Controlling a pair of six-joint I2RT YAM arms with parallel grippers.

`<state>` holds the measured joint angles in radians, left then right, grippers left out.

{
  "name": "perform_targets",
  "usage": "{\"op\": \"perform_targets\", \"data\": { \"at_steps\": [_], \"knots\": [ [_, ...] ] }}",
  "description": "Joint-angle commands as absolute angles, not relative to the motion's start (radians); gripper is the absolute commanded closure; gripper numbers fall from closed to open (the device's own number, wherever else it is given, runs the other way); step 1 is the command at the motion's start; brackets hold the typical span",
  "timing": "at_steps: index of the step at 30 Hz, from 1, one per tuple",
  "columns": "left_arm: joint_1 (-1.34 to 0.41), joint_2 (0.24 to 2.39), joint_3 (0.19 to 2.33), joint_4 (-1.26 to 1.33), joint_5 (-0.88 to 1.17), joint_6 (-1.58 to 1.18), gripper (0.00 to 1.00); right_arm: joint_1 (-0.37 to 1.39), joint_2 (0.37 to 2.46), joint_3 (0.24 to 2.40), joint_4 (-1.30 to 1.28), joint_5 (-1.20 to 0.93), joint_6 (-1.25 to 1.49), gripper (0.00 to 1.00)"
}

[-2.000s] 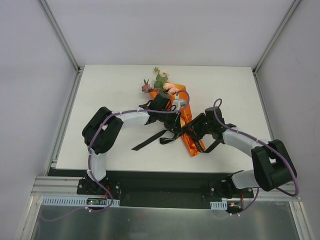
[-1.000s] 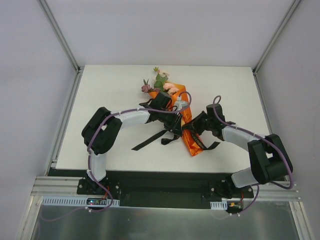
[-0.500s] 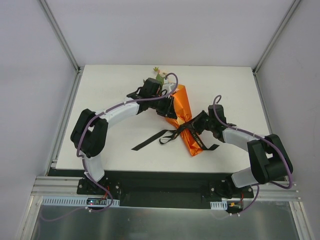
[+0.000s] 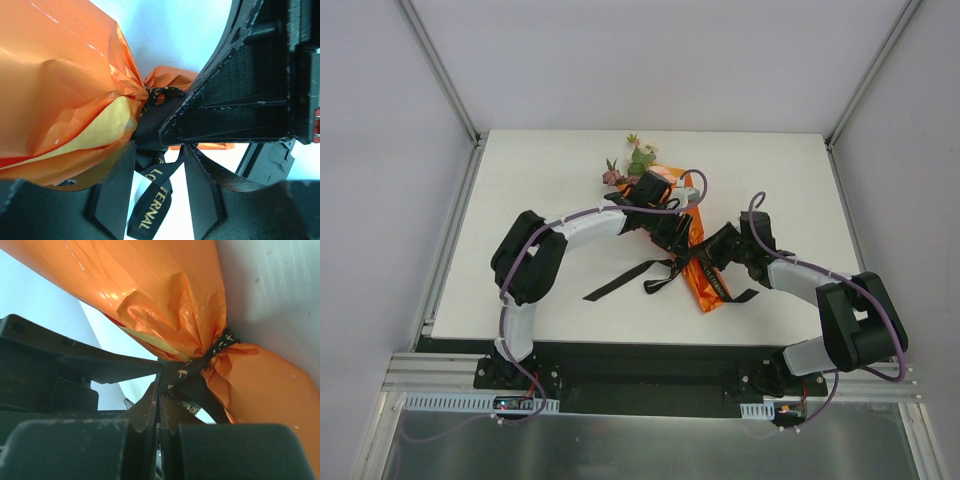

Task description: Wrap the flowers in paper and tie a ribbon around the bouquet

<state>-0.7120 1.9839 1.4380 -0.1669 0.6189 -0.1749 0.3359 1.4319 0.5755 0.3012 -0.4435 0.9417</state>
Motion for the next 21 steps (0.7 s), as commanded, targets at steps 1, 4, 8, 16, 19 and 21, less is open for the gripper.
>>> {"op": "perform_targets", "data": {
  "at_steps": [1,4,8,16,19,21],
  "knots": [
    [-0.709,2.003,1.491,-0.176,0.611,-0.132,0.56,0.325,1.391,0.575,0.354,-0.474,0.94,0.99],
    [-0.71,2.014,1.49,-0.176,0.609,-0.13,0.55,0.324,1.385,0.575,0.357,-0.476,0.94,0.99],
    [-0.712,2.014,1.486,-0.175,0.574,-0.118,0.54,0.322,1.384,0.575,0.357,-0.48,0.942,0.99],
    [-0.713,2.046,1.528,-0.175,0.535,-0.146,0.62,0.322,1.391,0.565,0.379,-0.494,0.948,0.99],
    [-0.715,2.034,1.526,-0.175,0.509,-0.149,0.81,0.322,1.387,0.554,0.374,-0.491,0.931,0.99],
    [-0.713,2.016,1.522,-0.175,0.497,-0.152,0.94,0.322,1.39,0.552,0.35,-0.491,0.911,0.98]
  ]
}}
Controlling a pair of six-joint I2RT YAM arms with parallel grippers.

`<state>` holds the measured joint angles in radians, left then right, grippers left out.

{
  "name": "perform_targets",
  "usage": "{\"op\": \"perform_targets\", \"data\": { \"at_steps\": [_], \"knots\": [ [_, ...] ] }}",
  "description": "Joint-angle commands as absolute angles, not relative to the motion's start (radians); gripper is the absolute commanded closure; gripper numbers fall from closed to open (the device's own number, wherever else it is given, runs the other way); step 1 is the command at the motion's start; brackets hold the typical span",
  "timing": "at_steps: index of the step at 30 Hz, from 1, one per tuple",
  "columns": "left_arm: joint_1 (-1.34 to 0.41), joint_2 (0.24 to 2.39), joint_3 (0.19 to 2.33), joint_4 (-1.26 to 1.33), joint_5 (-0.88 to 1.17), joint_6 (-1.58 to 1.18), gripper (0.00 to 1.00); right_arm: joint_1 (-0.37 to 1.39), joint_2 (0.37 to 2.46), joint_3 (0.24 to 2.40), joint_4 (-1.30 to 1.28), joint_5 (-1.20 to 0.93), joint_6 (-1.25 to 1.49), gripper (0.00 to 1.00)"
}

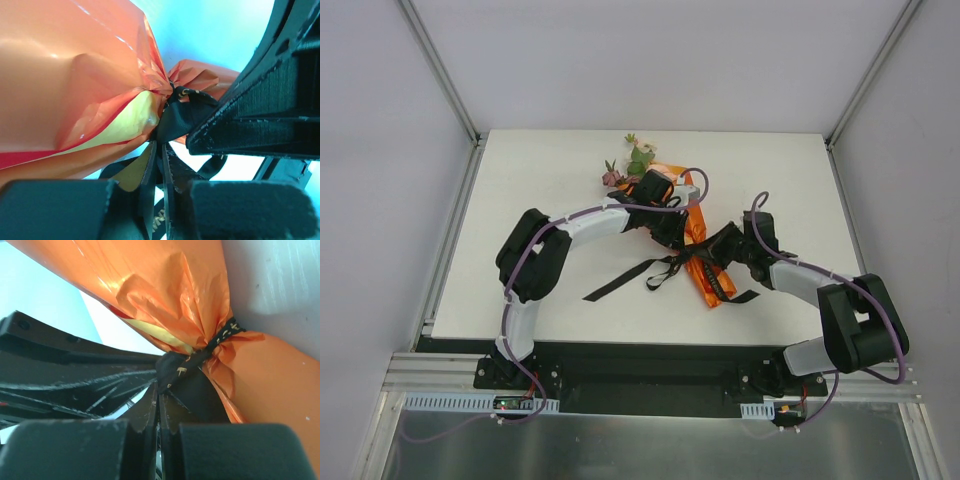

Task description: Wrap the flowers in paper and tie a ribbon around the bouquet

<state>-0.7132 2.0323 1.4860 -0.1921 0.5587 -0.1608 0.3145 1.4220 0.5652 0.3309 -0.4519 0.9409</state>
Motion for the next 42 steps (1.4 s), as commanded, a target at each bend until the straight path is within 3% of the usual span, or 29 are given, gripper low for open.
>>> {"op": "perform_targets", "data": {
  "at_steps": [1,8,12,15,19,25,30,42],
  "knots": [
    [-0.715,2.01,1.519,-0.175,0.491,-0.152,0.96,0.322,1.39,0.549,0.341,-0.489,0.893,0.97],
    [-0.715,1.959,1.488,-0.153,0.488,-0.16,1.0,0.322,1.345,0.557,0.25,-0.469,0.786,0.86],
    [-0.715,1.947,1.48,-0.134,0.509,-0.178,1.0,0.324,1.296,0.584,0.123,-0.474,0.691,0.6],
    [-0.713,1.945,1.491,-0.123,0.557,-0.192,1.0,0.322,1.247,0.649,-0.045,-0.489,0.533,0.51],
    [-0.715,1.957,1.508,-0.123,0.61,-0.204,1.0,0.318,1.183,0.736,-0.259,-0.486,0.31,0.52],
    [-0.704,1.956,1.505,-0.103,0.614,-0.256,1.0,0.268,1.138,0.826,-0.304,-0.446,0.195,0.53],
    [-0.701,1.977,1.531,-0.051,0.624,-0.322,1.0,0.236,1.302,0.92,-0.255,-0.472,0.176,0.68],
    [-0.699,1.988,1.485,0.103,0.609,-0.422,1.0,0.184,1.456,0.907,-0.123,-0.525,0.402,0.52]
  ]
}}
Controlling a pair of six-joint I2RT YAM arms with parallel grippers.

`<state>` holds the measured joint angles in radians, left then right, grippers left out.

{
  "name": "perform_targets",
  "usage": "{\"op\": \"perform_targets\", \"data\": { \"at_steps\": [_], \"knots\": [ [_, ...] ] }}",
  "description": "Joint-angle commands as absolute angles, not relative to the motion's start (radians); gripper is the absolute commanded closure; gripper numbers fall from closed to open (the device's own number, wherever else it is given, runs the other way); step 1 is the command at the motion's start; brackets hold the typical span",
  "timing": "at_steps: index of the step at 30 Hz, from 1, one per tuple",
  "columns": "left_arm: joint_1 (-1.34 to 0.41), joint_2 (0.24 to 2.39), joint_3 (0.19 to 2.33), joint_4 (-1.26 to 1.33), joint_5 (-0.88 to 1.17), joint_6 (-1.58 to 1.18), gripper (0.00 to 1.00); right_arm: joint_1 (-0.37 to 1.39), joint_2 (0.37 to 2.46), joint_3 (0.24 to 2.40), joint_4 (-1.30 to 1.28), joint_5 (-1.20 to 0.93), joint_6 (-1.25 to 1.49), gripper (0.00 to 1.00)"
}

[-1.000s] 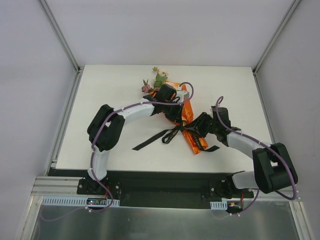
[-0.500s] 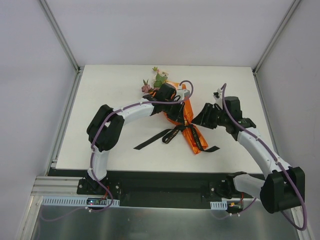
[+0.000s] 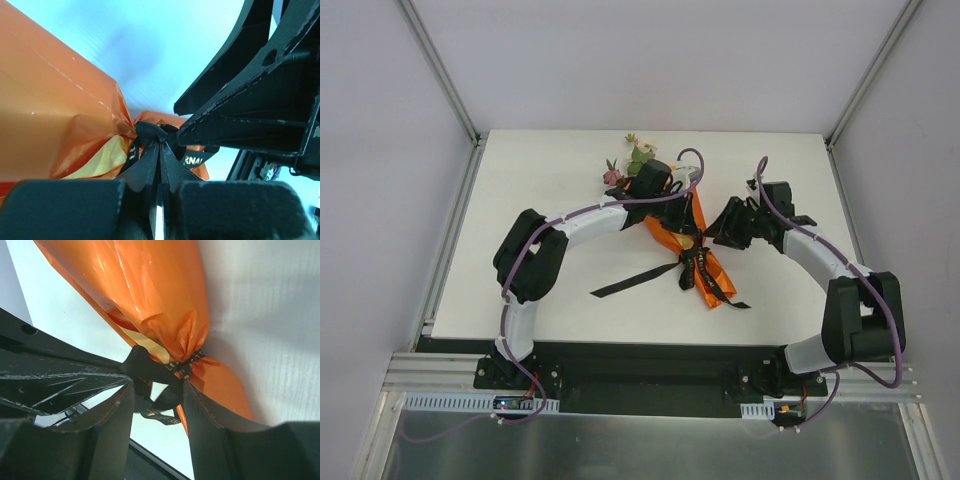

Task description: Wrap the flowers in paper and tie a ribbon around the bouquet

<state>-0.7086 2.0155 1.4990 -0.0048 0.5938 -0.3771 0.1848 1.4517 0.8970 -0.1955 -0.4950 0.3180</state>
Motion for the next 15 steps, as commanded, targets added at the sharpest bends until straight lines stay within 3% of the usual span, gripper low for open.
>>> {"op": "perform_targets", "data": {
  "at_steps": [1,15],
  "knots": [
    [-0.701,1.988,1.482,0.11,0.609,-0.434,1.0,0.183,1.459,0.894,-0.103,-0.54,0.409,0.52],
    [-0.677,2.028,1.482,0.121,0.652,-0.515,1.0,0.233,1.351,0.765,0.069,-0.503,0.052,0.48]
  ]
}}
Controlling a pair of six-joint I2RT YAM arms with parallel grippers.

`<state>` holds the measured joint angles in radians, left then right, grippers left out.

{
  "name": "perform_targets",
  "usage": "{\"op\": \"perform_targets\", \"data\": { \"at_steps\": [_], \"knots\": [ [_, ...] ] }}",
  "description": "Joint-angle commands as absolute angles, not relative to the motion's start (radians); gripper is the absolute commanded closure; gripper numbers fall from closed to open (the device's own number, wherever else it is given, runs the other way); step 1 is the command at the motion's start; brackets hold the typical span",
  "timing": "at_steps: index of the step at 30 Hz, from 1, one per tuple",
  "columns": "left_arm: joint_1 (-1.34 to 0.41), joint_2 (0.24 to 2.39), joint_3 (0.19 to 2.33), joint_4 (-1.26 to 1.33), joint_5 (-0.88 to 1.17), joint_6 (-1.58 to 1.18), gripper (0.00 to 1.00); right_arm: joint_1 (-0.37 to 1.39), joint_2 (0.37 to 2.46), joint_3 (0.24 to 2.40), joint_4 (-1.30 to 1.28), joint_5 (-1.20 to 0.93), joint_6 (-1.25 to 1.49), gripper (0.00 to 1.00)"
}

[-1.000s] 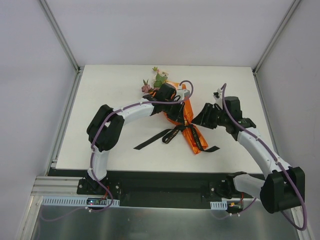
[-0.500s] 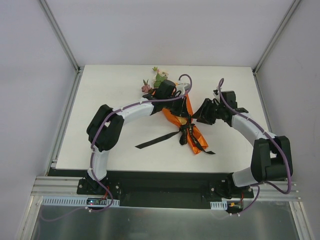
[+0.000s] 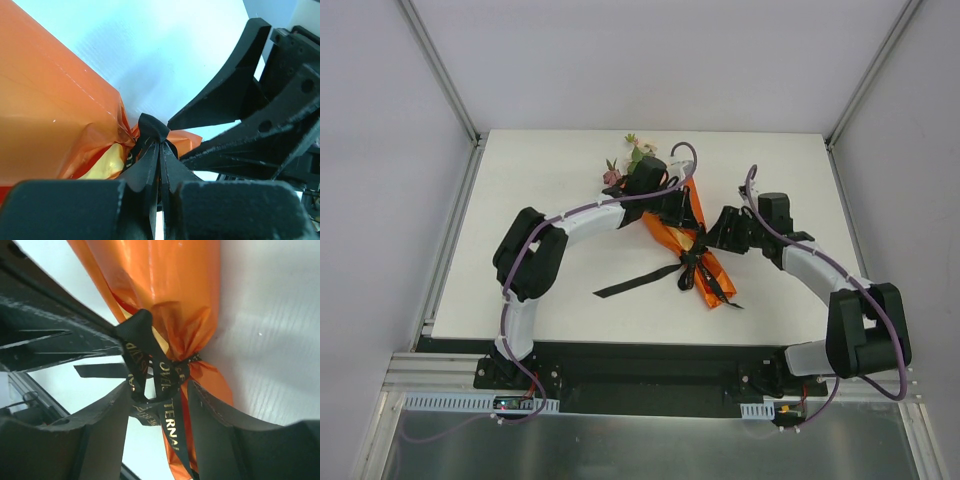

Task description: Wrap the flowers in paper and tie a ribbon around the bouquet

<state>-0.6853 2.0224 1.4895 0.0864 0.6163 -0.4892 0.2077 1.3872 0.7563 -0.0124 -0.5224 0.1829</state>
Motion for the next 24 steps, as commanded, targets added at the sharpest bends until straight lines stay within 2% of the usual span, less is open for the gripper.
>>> {"op": "perform_targets", "data": {
  "at_steps": [1,13,20,21,23,24],
  "knots": [
    [-0.676,2.029,1.485,0.121,0.656,-0.518,1.0,0.238,1.356,0.768,0.071,-0.503,0.042,0.48],
    [-0.678,2.054,1.506,0.11,0.693,-0.526,1.0,0.339,1.422,0.842,0.075,-0.399,-0.038,0.44],
    [-0.678,2.04,1.513,0.097,0.693,-0.515,1.0,0.374,1.439,0.857,0.032,-0.246,-0.005,0.62],
    [-0.678,2.039,1.511,0.097,0.696,-0.512,1.0,0.376,1.437,0.854,0.032,-0.224,-0.005,0.61],
    [-0.678,2.036,1.511,0.092,0.693,-0.511,1.0,0.374,1.419,0.848,0.032,-0.232,-0.009,0.51],
    [-0.678,2.036,1.509,0.092,0.695,-0.509,1.0,0.374,1.411,0.842,0.029,-0.239,-0.014,0.49]
  ]
}}
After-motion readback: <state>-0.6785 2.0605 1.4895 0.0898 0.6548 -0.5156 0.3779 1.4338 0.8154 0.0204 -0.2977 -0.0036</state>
